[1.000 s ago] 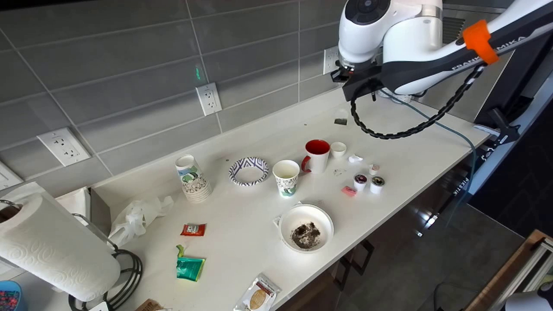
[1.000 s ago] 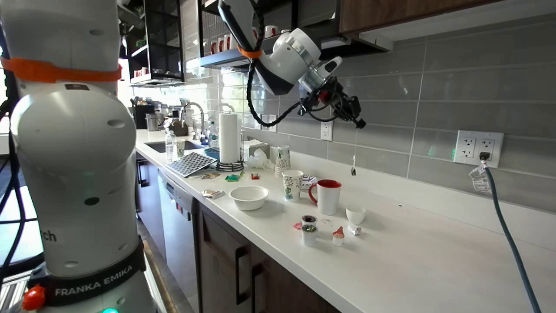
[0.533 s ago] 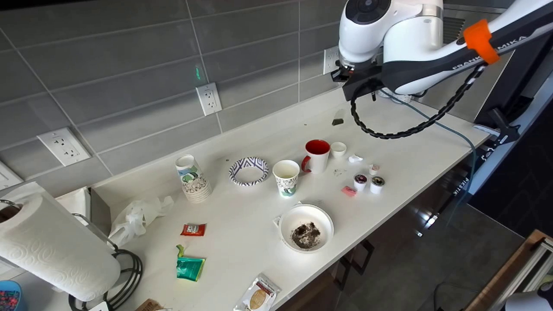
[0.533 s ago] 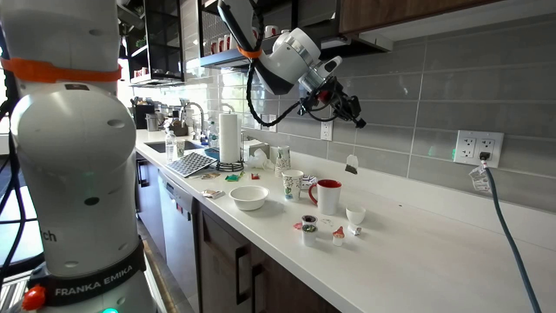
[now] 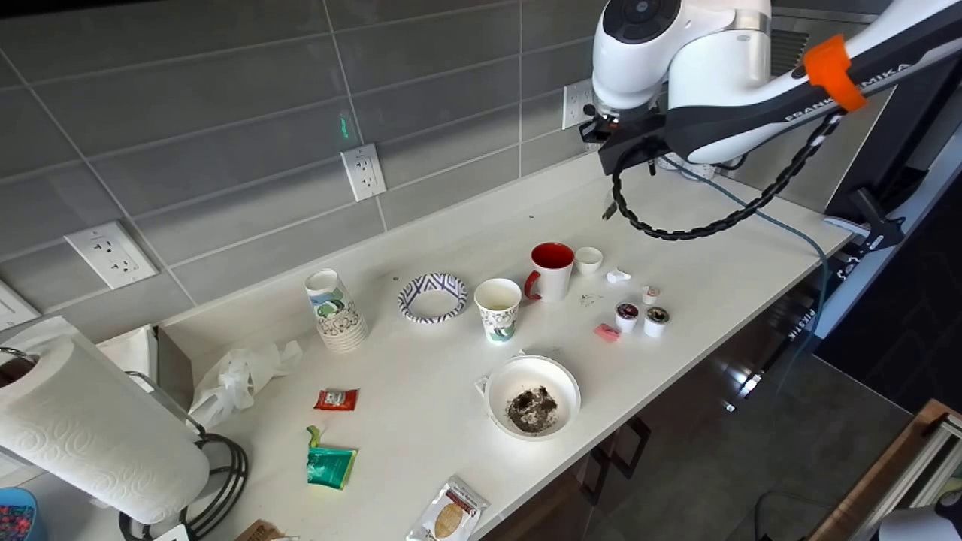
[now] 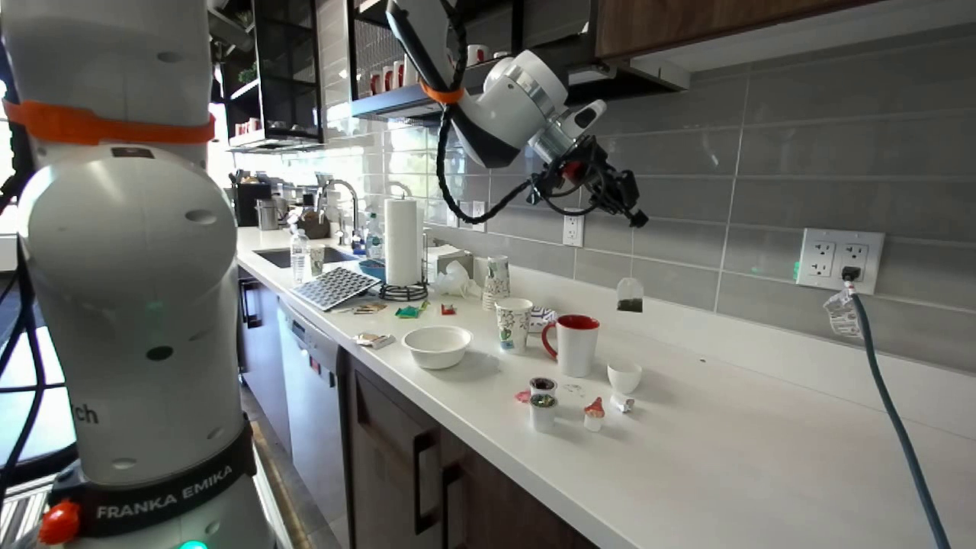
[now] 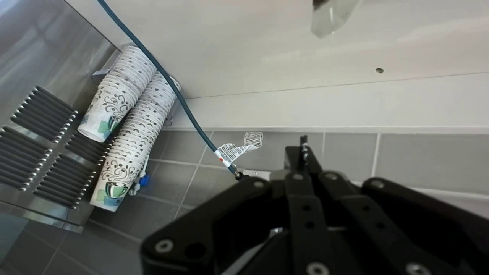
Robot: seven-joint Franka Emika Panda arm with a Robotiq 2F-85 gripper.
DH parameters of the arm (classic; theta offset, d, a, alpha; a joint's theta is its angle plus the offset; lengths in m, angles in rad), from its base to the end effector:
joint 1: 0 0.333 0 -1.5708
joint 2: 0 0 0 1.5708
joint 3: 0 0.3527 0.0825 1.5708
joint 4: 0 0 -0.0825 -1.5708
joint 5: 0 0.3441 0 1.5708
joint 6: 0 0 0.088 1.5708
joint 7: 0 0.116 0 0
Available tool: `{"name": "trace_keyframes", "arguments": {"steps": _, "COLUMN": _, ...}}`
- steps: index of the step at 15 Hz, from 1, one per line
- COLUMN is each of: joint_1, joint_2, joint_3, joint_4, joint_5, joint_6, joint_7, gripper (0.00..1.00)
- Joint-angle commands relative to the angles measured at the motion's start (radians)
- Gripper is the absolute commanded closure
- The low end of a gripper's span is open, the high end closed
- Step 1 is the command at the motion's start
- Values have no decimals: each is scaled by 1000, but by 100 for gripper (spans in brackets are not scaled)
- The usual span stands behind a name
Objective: Move the tea bag to the other cup
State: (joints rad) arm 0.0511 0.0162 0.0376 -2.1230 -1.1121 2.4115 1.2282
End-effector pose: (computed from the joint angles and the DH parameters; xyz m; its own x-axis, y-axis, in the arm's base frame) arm 0.5409 0.0374 0.4861 0.7174 -0.1300 0.6844 -0.4635 -0.8225 0.3296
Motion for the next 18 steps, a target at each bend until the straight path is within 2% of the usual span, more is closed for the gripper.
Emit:
{"name": "trace_keyframes", "arguments": {"steps": 1, "joint_1": -10, "joint_2": 24, "joint_3": -7, "joint_4": 1, "joint_5": -4, "joint_6": 24, "joint_7": 31, "gripper": 100}}
{"name": "trace_keyframes", "arguments": {"steps": 18, "joint_1": -30, "joint_2": 109, "joint_3": -40, "joint_4": 5, "joint_5": 44, "joint_6": 123, "joint_7": 113, "gripper": 100}}
